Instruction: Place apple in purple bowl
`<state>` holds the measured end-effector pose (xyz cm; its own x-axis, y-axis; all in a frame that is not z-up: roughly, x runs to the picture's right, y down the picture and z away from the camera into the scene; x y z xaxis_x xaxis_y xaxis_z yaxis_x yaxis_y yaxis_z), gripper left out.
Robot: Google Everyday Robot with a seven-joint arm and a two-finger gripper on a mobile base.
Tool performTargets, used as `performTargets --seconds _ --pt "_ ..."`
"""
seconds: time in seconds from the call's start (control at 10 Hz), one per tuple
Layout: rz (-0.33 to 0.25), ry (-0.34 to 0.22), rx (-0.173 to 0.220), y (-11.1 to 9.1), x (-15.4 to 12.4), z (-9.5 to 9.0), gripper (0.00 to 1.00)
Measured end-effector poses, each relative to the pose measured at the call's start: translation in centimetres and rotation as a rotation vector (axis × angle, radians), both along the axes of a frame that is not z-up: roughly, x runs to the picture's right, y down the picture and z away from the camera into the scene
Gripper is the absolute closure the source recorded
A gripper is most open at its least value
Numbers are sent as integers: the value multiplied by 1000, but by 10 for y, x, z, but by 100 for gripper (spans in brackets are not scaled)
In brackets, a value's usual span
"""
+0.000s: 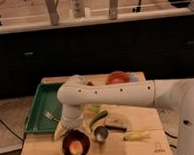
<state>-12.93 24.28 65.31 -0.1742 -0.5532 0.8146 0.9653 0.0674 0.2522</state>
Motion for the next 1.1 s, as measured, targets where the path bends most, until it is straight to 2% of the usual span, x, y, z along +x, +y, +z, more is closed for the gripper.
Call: performTargets --seconds 1.1 --pt "0 0 -2 1 0 0 20"
